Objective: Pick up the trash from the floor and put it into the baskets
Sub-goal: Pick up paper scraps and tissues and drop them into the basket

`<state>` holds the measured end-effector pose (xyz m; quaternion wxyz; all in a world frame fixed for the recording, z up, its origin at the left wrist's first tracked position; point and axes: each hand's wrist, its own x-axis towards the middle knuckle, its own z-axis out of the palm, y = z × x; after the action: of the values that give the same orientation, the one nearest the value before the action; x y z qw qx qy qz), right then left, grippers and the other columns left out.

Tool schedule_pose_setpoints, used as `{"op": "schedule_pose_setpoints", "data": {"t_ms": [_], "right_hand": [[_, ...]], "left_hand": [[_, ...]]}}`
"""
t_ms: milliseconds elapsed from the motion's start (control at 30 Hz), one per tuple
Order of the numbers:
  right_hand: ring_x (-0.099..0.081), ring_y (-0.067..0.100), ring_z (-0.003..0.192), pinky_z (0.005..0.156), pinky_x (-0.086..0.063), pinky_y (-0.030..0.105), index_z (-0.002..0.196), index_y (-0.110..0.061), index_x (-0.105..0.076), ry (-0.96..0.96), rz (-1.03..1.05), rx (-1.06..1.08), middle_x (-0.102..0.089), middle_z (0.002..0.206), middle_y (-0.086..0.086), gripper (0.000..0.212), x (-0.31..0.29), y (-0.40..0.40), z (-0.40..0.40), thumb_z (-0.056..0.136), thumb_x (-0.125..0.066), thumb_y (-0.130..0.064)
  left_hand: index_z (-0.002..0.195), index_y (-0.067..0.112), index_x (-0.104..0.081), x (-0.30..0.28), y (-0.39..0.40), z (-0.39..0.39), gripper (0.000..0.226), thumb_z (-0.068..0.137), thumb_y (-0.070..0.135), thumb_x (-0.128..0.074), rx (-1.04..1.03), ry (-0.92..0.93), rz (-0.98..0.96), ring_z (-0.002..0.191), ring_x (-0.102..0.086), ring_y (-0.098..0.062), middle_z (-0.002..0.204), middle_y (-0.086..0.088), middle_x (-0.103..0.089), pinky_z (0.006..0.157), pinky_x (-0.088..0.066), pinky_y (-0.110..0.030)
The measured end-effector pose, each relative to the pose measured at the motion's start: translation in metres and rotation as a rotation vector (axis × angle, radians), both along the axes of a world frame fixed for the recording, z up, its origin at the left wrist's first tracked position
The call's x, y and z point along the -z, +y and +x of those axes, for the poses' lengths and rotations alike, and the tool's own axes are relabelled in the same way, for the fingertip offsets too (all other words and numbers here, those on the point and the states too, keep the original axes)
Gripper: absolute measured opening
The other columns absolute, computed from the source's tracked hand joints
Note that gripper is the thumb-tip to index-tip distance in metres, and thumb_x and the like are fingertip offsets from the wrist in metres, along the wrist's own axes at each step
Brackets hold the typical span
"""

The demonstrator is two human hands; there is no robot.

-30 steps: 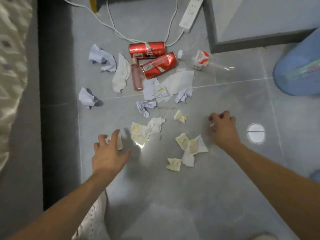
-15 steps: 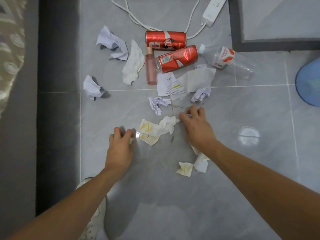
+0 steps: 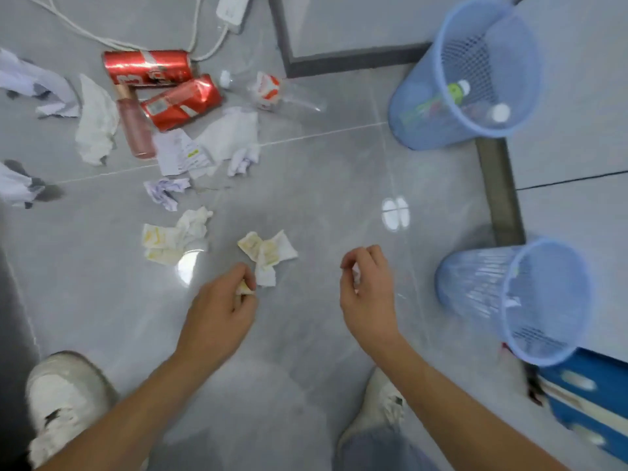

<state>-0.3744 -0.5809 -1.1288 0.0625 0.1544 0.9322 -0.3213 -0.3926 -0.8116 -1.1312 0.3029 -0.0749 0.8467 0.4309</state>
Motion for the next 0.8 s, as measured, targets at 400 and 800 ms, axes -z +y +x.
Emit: {"op": "schedule_pose_setpoints", "data": {"t_ms": [400,800], "right_hand": [[-0.06,0.026,0.089,0.081,-0.058,0.052,0.095,-0.027,-0.063,-0.011,0.053,0.676,-0.047,0.102,-0.009,0.023,-0.133,0.338,0.11,0.092,-0.063,-0.004],[-0.056,0.027,0.097,0.084,-0.05,0.052,0.093,-0.021,-0.061,-0.116,-0.105,0.261,-0.049,0.102,-0.005,0.015,-0.128,0.273,0.087,0.102,-0.052,-0.029]], "left_hand": [[0.132,0.026,-0.049,-0.129,0.402,0.049,0.042,0.091,0.016,-0.05,0.588,0.153,0.291,0.099,-0.063,-0.03,0.125,0.0,-0.054,0.081,-0.053,-0.046],[0.141,0.03,-0.04,-0.087,0.214,0.04,0.047,0.096,0.039,-0.051,0.498,-0.048,-0.261,0.11,-0.064,-0.026,0.131,0.0,-0.054,0.088,-0.054,-0.041]]}}
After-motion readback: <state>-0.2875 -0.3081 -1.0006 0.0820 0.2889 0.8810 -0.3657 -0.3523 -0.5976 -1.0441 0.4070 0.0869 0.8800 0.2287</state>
